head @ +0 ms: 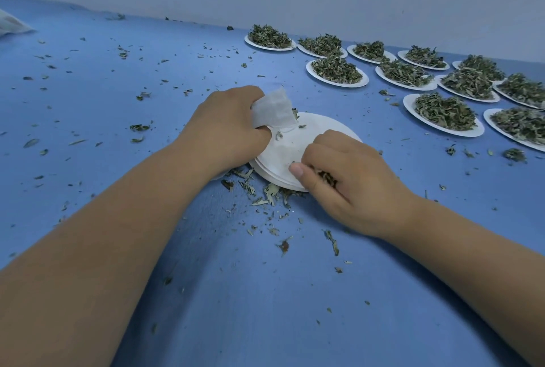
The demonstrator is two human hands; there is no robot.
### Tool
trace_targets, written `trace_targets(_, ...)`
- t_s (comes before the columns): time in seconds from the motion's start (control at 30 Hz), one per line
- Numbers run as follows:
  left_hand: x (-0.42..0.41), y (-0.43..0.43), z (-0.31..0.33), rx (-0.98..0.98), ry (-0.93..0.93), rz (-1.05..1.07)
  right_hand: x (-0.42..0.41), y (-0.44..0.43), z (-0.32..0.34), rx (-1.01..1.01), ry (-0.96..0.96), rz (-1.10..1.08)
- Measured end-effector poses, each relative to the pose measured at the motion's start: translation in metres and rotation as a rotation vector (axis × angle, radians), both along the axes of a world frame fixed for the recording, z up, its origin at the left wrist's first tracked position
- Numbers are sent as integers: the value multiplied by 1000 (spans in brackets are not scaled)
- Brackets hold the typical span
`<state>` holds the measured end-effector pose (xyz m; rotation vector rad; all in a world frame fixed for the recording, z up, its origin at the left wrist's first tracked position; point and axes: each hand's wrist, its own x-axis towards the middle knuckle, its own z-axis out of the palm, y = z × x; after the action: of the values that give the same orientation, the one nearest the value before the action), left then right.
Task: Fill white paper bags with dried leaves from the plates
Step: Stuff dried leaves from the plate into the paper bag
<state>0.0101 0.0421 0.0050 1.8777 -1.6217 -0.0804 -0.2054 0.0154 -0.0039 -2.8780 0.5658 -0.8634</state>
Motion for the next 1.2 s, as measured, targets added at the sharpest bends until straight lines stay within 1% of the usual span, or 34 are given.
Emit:
trace_targets(0.07, 0, 0, 1, 1, 0, 2, 2, 1, 3, 108, -54, -51)
trace_targets(0.17, -2, 2, 2, -7, 3, 5, 7, 0, 14, 384, -216, -205)
trace_targets(0.23, -3, 4, 3, -29, 1, 10, 18, -2, 30, 622, -393, -336)
trace_targets(0.27, -3, 5, 4, -42, 2, 13, 24, -5, 39, 812, -548, -376)
trace_targets(0.33, -5, 6, 6, -66, 9, 19, 36, -12, 57, 1216, -907, -331)
trace_targets(0.37, -6, 7, 7, -80, 6, 21, 43, -15, 64, 1360, -1053, -269)
trace_targets(0.43, -8, 8, 9, -115, 5, 21, 57, -18, 72, 1504, -1264, -162)
trace_targets(0.5, -10, 9, 10, -151, 21, 15, 73, -16, 75, 1529, -1363, -120)
trace_targets(0.57, -12, 9, 10, -168, 18, 3, 85, -15, 77, 1485, -1373, -137)
trace_targets(0.67, -13, 9, 9, -176, 21, -8, 92, -17, 76, 1404, -1309, -196)
trace_targets(0.77, -12, 9, 9, -184, 32, -10, 92, -18, 78, 1399, -1258, -221)
trace_targets(0.9, -15, 9, 10, -196, 50, -7, 93, -13, 76, 1410, -1176, -182)
trace_targets(1.0, -16, 9, 11, -193, 106, 5, 95, -8, 72, 1334, -1141, -205)
trace_targets(1.1, -18, 9, 12, -173, 141, 11, 95, -7, 70, 1206, -1026, -264)
trace_targets(1.2, -20, 10, 12, -132, 153, -14, 94, -4, 70, 1233, -851, -287)
